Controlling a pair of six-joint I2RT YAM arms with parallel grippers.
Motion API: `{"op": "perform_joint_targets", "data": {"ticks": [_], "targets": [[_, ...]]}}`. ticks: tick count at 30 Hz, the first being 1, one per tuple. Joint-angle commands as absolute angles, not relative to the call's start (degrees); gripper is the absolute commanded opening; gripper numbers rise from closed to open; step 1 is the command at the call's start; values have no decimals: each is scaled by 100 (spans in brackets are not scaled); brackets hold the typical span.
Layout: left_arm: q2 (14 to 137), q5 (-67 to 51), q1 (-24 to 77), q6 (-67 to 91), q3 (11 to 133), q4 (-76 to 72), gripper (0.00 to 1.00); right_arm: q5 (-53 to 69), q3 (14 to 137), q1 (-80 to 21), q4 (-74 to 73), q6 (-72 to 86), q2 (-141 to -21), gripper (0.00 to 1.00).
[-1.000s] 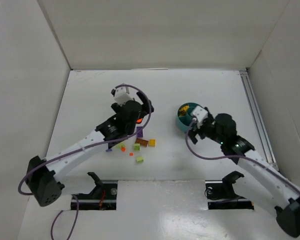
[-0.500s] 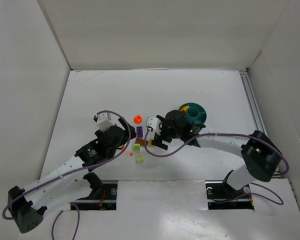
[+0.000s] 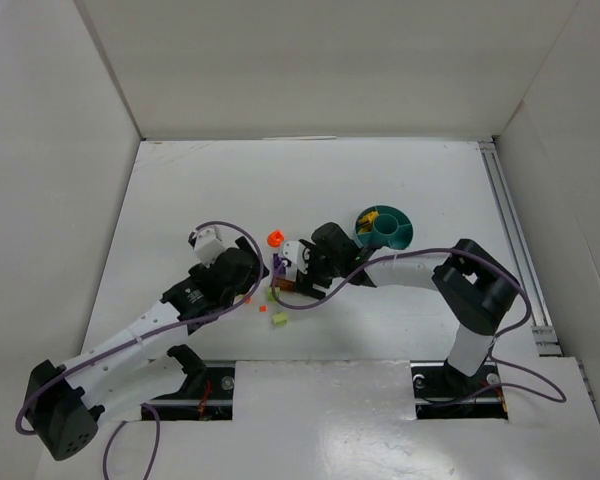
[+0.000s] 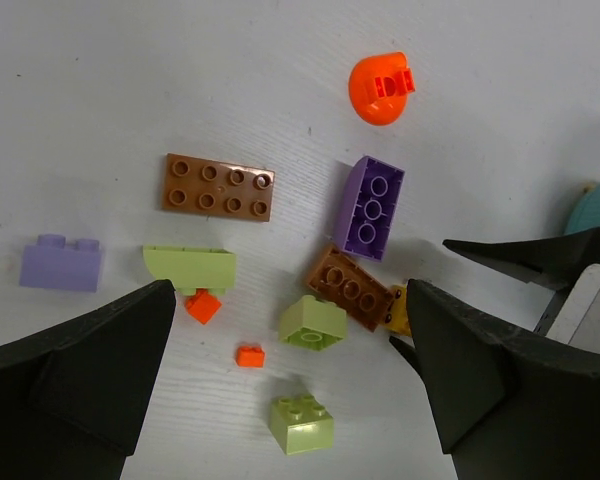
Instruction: Sort the legos into containers by color
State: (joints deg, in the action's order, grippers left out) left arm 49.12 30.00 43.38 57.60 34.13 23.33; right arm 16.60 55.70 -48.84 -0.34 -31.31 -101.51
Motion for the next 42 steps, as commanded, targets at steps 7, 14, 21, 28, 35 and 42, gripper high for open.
{"op": "perform_joint_targets", "data": {"ticks": [7, 14, 21, 28, 35, 42], "targets": [[4852, 2892, 4210, 5643, 3209, 2250, 100, 1819, 5748, -4939, 624, -3111, -10274, 56], [4632, 2892, 4210, 5643, 3155, 2250, 100, 1706, 5581, -4939, 747, -2979, -10012, 32], [4579, 2892, 4210, 5643, 3155, 2250, 100, 1013, 5309, -4939, 502, -2725, -8887, 26], [4763, 2892, 4210, 5537, 3155, 2066, 100, -87, 5387, -4255, -737, -2531, -7972, 25], [5071, 2839, 4157, 5309, 3270, 1740, 100, 158, 5695, -3357, -1134, -2531, -8086, 25], [5483, 2576, 3868, 4905, 3471, 1231, 100, 220, 6090, -2892, -1134, -2584, -8411, 25]]}}
